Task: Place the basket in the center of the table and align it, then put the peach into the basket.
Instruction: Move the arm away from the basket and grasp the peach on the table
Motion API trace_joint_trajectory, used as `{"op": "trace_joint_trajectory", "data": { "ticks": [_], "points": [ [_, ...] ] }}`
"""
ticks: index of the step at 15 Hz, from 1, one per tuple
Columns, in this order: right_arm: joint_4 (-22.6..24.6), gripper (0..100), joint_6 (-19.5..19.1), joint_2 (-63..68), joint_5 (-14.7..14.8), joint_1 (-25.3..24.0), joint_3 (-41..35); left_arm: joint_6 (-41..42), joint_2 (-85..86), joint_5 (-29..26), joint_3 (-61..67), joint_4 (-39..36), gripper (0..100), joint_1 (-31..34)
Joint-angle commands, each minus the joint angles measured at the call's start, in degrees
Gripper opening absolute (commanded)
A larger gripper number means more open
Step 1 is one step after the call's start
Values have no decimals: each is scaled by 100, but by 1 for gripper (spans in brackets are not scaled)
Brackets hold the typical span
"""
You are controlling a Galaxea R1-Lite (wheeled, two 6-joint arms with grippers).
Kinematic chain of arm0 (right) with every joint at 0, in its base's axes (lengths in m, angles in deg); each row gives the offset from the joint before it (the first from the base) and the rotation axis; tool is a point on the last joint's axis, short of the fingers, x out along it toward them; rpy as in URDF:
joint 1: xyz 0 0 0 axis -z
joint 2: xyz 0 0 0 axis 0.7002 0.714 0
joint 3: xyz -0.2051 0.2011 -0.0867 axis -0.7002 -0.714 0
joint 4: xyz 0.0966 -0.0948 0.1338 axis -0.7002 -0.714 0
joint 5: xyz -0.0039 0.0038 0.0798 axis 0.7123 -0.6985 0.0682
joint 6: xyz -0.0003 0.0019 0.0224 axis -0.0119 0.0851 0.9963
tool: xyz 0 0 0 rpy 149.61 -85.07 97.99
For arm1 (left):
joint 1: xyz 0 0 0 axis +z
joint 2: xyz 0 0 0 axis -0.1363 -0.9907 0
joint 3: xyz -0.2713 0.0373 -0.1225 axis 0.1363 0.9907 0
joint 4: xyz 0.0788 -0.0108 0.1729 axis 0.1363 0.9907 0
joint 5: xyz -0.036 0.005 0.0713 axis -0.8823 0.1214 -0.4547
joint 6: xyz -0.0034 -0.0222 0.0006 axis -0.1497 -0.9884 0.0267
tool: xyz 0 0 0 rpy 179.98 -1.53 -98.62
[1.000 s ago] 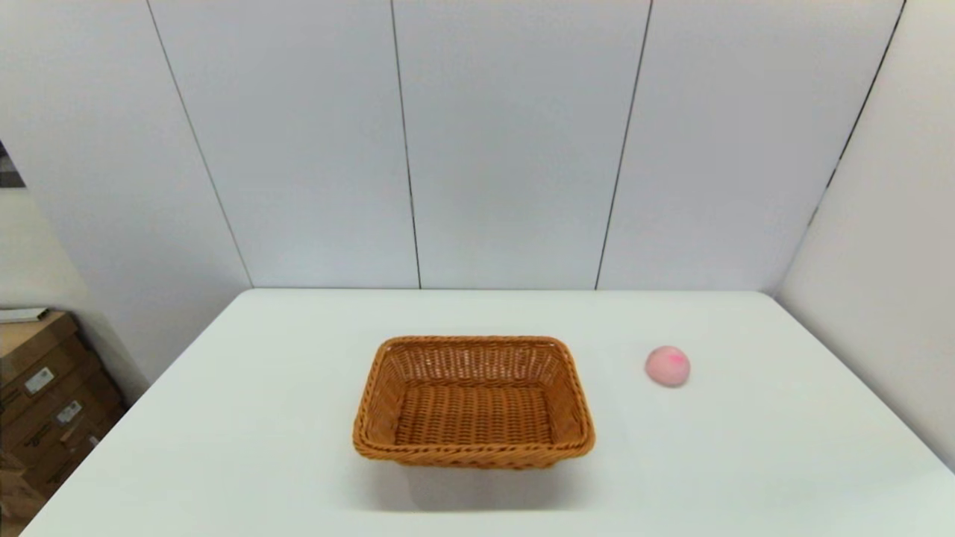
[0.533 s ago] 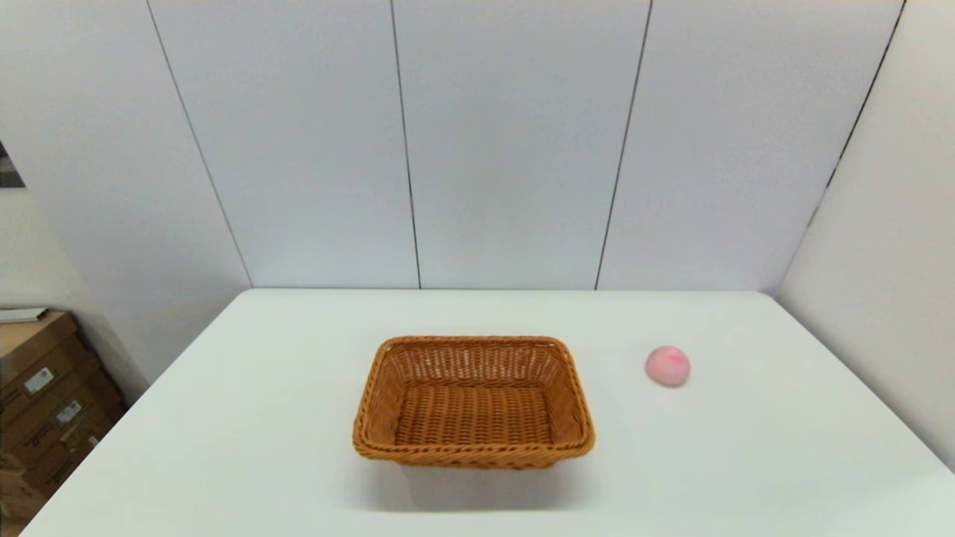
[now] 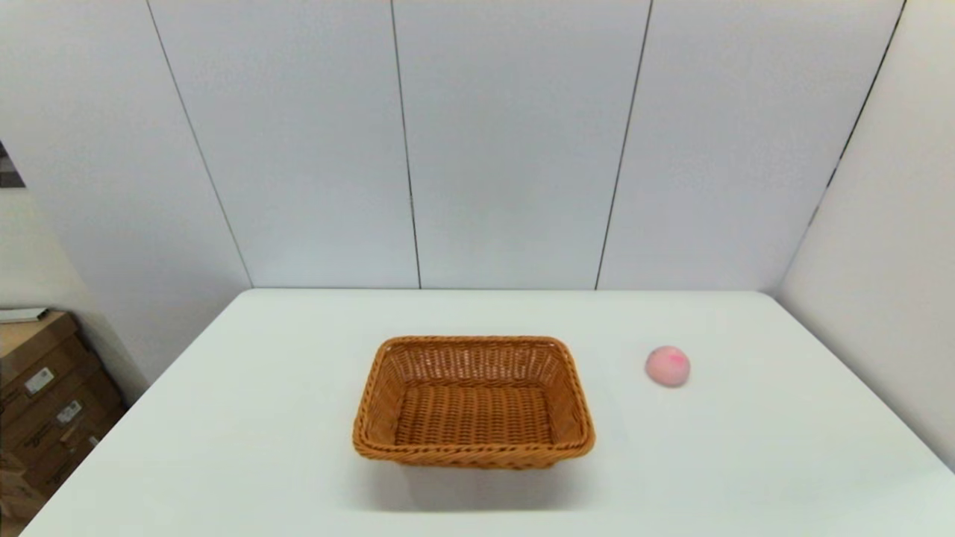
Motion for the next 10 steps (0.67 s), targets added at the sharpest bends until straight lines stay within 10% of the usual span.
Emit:
{"op": "trace_joint_trajectory", "data": {
  "ticks": [1,10],
  "points": [
    [-807,100,571,1999,94,40,1907,14,77,15,106,-120,100,1],
    [-271,100,1538,8679,252,-1173,5027,-48,77,33,106,-120,100,-7]
  ]
}}
